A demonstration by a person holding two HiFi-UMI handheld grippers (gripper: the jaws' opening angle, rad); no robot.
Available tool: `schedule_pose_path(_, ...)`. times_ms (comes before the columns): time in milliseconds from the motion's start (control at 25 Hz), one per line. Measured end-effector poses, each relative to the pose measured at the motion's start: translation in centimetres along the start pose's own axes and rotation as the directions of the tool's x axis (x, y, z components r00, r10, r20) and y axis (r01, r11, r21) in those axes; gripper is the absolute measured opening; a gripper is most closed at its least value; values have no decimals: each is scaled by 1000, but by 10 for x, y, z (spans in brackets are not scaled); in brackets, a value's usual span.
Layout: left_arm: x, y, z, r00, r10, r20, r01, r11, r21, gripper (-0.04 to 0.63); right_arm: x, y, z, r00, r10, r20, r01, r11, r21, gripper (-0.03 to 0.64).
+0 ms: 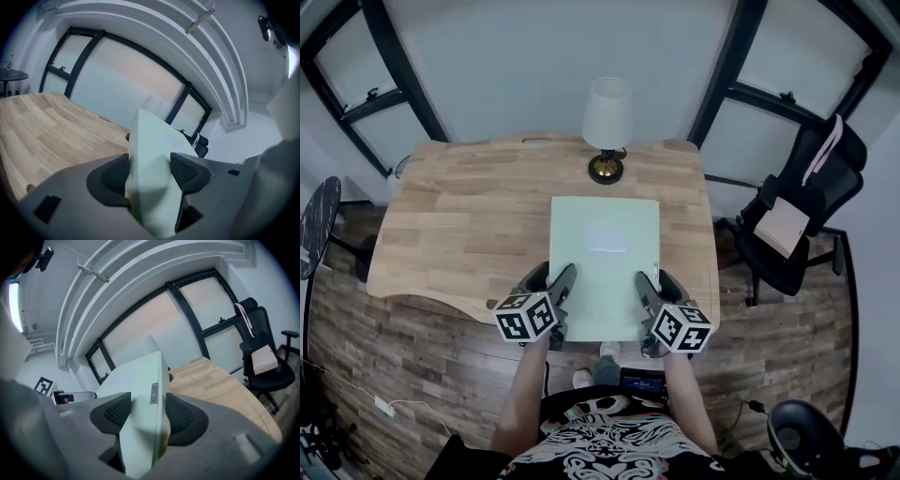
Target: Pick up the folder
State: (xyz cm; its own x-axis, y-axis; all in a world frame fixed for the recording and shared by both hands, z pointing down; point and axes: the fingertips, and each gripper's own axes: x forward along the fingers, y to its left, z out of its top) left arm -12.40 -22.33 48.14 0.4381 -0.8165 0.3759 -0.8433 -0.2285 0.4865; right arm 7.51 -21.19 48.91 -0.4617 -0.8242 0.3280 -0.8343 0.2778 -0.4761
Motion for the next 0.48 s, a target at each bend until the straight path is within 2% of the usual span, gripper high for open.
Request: schedule_pose_path(480, 4, 2, -3, 1000, 7, -18, -7, 1000, 8, 268, 2, -4, -5, 1000, -10, -7, 11, 1000, 24, 229)
